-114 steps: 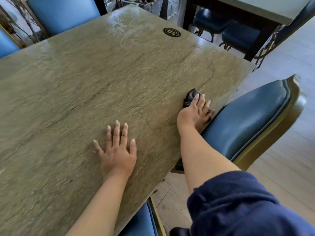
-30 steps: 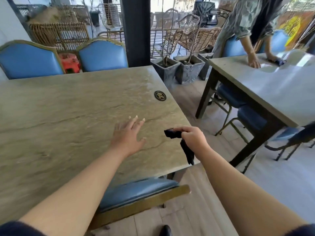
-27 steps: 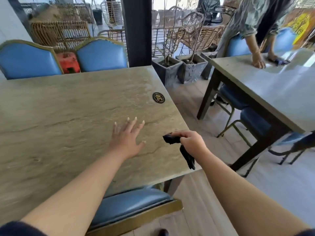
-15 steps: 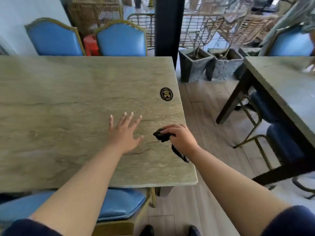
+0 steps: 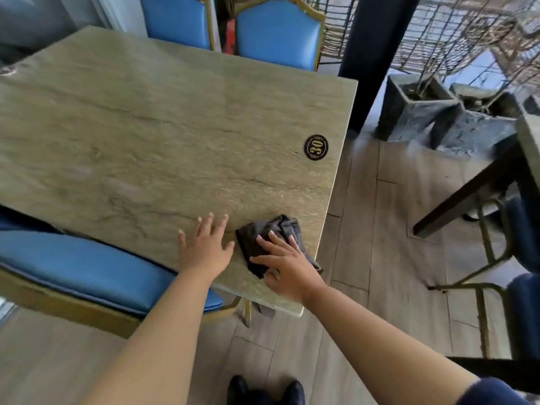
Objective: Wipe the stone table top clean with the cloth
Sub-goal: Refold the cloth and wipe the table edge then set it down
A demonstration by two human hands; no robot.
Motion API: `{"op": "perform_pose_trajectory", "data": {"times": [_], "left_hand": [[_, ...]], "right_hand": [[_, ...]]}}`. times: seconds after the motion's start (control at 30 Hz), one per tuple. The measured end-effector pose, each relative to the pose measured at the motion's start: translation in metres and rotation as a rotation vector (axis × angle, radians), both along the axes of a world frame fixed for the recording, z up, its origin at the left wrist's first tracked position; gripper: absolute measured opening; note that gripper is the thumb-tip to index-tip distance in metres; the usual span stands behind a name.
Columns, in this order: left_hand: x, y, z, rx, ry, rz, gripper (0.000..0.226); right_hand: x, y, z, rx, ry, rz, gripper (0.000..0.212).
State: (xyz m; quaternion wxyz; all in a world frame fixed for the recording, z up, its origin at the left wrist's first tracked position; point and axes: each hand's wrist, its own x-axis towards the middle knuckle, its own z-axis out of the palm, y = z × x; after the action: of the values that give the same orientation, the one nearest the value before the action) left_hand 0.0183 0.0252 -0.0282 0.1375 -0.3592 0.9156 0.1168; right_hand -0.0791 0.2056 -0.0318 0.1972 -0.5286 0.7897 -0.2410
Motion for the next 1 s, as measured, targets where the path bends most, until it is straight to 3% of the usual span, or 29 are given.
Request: {"op": "perform_pose_trajectory", "data": {"times": [0.1,0.2,0.33,0.57,0.67,0.8,1.0], "left_hand": [[0.006,0.011,-0.014,0.028,-0.011,0.047,0.061],[0.008,0.02,-0.027,0.005,-0.015,0.057,0.06],[0.008,0.022,-0.033,-0.025,0.01,0.086,0.056],[0.005,0.018,-0.03,0.034,-0.068,0.064,0.057],[0.001,0.011,-0.015,0.127,-0.131,0.049,0.063],[-0.007,0.0,0.016,0.255,-0.063,0.059,0.067],[-0.008,-0.006,0.09,0.103,0.086,-0.109,0.06]], "right_hand": [[-0.007,0.002,0.005,-0.16,-0.144,-0.162,0.048],[-0.026,-0.006,0.005,-0.161,-0.103,-0.386,0.043],[-0.034,-0.017,-0.012,0.069,-0.026,-0.317,0.048],[-0.027,-0.017,-0.019,0.131,0.049,-0.315,0.052],[-0.03,-0.015,-0.005,0.145,0.002,-0.322,0.05],[-0.032,-0.007,0.022,0.104,-0.05,-0.418,0.048],[-0.015,0.007,0.099,-0.024,0.079,-0.572,0.044]]}}
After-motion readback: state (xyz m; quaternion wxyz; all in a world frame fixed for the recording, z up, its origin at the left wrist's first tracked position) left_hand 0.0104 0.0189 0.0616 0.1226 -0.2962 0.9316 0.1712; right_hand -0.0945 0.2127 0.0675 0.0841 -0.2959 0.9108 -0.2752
